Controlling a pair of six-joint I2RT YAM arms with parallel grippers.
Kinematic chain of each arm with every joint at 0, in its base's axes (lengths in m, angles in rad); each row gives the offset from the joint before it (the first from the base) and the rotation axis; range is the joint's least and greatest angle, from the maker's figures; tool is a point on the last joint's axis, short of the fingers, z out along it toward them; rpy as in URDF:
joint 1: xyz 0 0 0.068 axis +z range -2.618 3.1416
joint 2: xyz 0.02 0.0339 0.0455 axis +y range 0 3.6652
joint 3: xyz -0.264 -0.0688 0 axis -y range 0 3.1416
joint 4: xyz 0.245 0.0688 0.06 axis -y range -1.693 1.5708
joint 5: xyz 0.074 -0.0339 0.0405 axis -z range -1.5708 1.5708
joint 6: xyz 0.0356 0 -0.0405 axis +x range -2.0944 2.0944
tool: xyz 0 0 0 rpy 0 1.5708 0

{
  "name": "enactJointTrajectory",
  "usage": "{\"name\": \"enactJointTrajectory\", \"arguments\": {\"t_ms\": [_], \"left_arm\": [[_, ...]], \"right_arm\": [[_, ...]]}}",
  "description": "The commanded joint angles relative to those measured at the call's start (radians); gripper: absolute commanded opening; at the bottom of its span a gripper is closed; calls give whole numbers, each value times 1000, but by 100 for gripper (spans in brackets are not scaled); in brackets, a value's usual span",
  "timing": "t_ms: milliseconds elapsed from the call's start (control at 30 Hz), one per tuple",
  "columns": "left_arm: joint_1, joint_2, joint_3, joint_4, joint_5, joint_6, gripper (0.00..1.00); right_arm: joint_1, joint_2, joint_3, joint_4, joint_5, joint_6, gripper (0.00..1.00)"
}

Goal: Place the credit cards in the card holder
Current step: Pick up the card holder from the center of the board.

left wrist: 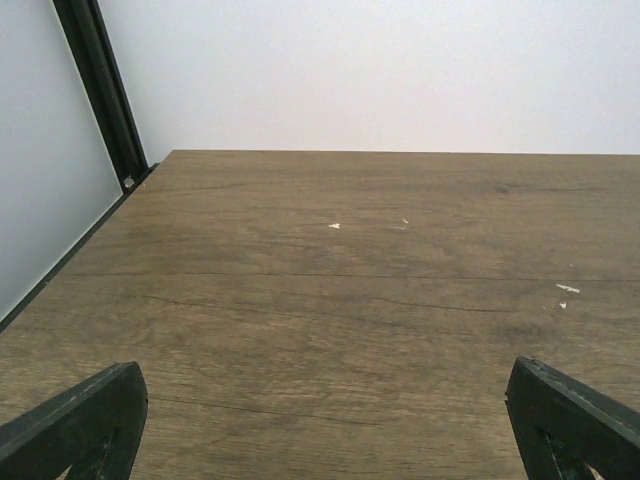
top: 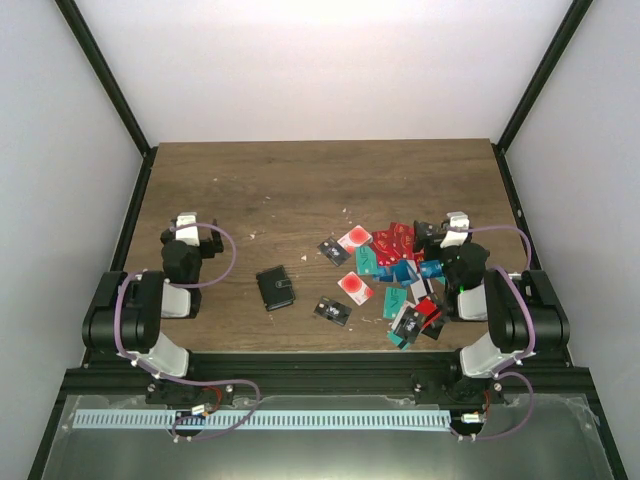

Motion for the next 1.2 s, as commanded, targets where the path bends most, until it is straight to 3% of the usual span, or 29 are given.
{"name": "enactJointTrajectory", "arguments": {"t_ms": [0, 200, 433, 567, 867, 967, 1100, 1167], "left_arm": [[-3, 1, 12, 42, 6, 0, 100], [-3, -31, 17, 15, -26, -11, 100], [-3, -234, 203, -549, -123, -54, 100], [-5, -312, 268, -780, -120, -84, 100], [-3, -501, 395, -1150, -114, -228, 100], [-1, -559, 472, -1360, -130, -430, 100], [13, -623, 494, -1474, 37, -575, 100], [17, -613, 520, -1537, 164, -586, 100]], "right_arm": [[-3, -4, 4, 32, 11, 1, 100], [-3, -4, 6, 30, 11, 0, 100], [-3, -3, 8, 27, 12, 1, 100], [-3, -23, 16, 6, 38, 6, 100], [-1, -230, 242, -556, 52, 36, 100], [-2, -304, 363, -789, 72, 210, 100], [-5, -348, 542, -1121, 55, 374, 100], [-14, -361, 588, -1210, -50, 379, 100]]}}
